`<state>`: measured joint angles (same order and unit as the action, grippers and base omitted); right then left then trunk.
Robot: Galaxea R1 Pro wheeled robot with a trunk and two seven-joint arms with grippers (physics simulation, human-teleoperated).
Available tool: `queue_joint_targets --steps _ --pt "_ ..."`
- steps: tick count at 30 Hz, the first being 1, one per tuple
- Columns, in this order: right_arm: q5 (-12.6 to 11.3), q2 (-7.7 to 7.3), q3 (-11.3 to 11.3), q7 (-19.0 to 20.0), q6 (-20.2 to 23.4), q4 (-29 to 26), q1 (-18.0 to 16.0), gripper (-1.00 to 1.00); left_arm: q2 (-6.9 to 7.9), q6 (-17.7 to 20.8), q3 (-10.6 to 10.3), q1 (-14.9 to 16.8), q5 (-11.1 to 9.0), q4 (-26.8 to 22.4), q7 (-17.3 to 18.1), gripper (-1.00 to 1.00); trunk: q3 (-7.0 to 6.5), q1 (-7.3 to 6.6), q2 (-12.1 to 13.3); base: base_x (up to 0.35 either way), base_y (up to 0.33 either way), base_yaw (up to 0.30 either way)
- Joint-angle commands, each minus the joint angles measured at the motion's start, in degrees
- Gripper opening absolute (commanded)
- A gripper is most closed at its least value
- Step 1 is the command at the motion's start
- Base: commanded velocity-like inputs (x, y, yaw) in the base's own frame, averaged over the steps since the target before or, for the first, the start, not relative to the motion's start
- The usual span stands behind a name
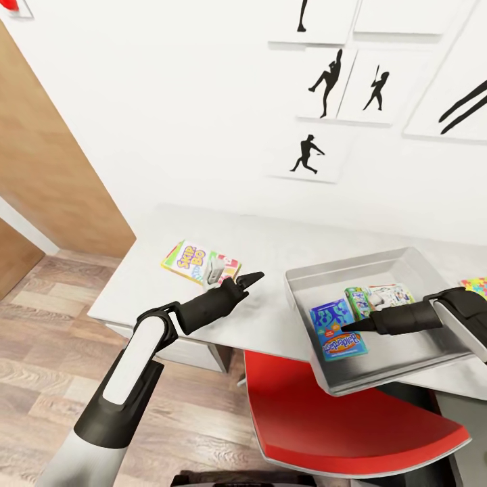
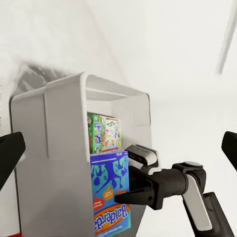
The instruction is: Put all the toys in the child's room - the three board games (two on the bed and one on the table), the two jigsaw puzzles on the table, and the tennis ball on the table - inside the toy box on the table in the child's room.
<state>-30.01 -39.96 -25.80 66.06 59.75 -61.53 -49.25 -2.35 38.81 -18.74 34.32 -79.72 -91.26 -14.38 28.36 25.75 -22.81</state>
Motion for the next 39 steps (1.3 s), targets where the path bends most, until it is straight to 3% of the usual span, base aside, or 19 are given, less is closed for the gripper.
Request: queue_joint_targets --steps 1,25,39 --pt "-0.12 -0.09 -0.16 0.21 0.25 0.02 -0.19 -1.00 -0.02 0.12 0.03 0.04 -0.61 -0.06 -0.56 1.00 0.12 0.03 -0.11 0.000 0.000 0.000" --pt "-0.04 -0.43 -0.13 0.21 0.25 0.10 -1.98 -1.00 -0.02 0.12 0.02 0.04 -0.61 -0.06 -0.56 1.00 0.27 0.03 -0.11 0.000 0.000 0.000" --pt "-0.03 -0.59 -0.19 0.21 0.25 0.10 -1.99 -1.00 -0.02 0.12 0.02 0.04 -0.61 -0.06 -0.56 1.00 1.26 0.03 -0.11 0.000 0.000 0.000"
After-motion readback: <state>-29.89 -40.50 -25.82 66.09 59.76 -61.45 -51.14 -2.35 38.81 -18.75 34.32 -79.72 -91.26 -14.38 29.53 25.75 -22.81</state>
